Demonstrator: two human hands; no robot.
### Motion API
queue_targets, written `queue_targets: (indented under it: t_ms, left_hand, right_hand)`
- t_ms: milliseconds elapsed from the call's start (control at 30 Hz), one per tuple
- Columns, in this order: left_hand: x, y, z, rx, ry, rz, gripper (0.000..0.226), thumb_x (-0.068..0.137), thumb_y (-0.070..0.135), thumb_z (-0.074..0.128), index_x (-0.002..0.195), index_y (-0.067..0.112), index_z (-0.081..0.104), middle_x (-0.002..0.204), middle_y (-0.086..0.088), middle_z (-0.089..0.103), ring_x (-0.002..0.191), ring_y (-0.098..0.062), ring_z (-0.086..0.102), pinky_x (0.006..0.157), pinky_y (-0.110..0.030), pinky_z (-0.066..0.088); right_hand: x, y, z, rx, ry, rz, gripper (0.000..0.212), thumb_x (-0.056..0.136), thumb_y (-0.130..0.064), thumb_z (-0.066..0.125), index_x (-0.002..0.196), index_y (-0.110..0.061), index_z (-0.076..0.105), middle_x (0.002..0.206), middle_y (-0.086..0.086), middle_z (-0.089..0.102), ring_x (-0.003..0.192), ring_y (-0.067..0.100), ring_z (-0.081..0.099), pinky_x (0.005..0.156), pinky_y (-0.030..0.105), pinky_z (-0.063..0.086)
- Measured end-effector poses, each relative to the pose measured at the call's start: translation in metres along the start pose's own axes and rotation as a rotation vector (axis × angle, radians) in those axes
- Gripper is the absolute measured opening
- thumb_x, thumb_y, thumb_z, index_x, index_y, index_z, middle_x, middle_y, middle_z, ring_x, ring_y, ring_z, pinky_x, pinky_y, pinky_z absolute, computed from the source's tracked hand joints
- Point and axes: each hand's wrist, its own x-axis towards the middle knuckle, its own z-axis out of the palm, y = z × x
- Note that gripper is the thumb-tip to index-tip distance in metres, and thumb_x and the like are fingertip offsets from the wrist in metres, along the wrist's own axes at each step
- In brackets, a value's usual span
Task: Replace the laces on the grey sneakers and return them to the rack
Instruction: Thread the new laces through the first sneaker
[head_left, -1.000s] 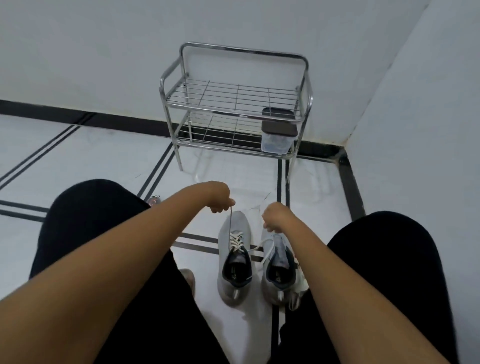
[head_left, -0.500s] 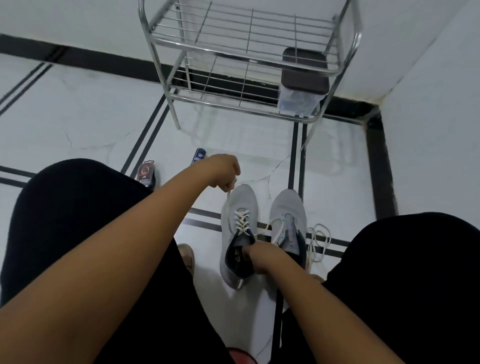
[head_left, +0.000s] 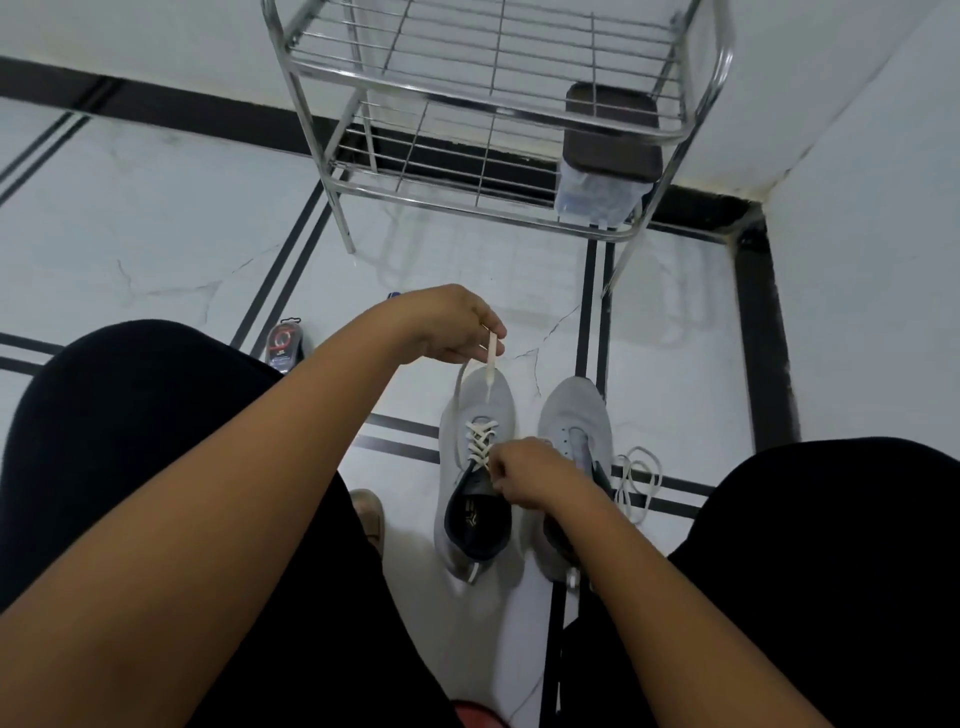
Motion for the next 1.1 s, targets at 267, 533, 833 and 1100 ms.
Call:
queue_targets:
  t_ms: [267,533,833,1100]
  left_hand:
    - [-0.028,0.005,-0.002,0.031,0.187,0.323,0.014,0.087,0.023,0.070,0.087,0.010,0.075,0.091,-0.010,0.073,0.076,-0.014,0.067,0.087,-0.041,0.054]
    - [-0.055,0.010,0.008,0.075,0.325,0.459,0.020,0.085,0.029,0.071,0.098,0.015,0.077,0.090,0.003,0.072,0.090,-0.011,0.065,0.089,-0.033,0.052]
    - [-0.071,0.006,0.022,0.076,0.396,0.596,0.015,0.086,0.022,0.071,0.099,0.016,0.077,0.088,0.005,0.069,0.092,-0.013,0.066,0.086,-0.030,0.052]
    - [-0.073,0.007,0.029,0.058,0.416,0.635,0.016,0.087,0.018,0.069,0.099,0.010,0.076,0.085,0.002,0.065,0.089,-0.016,0.063,0.083,-0.028,0.050]
  right_hand:
    - [-0.058,0.002,-0.110,0.719,0.677,-0.035,0.012,0.087,-0.014,0.065,0.087,-0.026,0.064,0.073,-0.005,0.070,0.073,0.009,0.068,0.071,0.029,0.054]
    - [-0.090,-0.015,-0.128,0.856,0.888,-0.162,0.006,0.084,-0.018,0.072,0.083,-0.022,0.068,0.078,-0.007,0.069,0.076,0.010,0.066,0.081,0.037,0.058]
    - [-0.101,-0.026,-0.131,0.803,0.901,-0.222,0.002,0.084,-0.019,0.073,0.083,-0.020,0.072,0.077,-0.005,0.071,0.077,0.011,0.067,0.080,0.037,0.058]
    - [-0.104,-0.027,-0.130,0.979,0.844,-0.284,0.003,0.084,-0.012,0.072,0.087,-0.012,0.071,0.075,0.005,0.074,0.081,0.016,0.070,0.078,0.029,0.059]
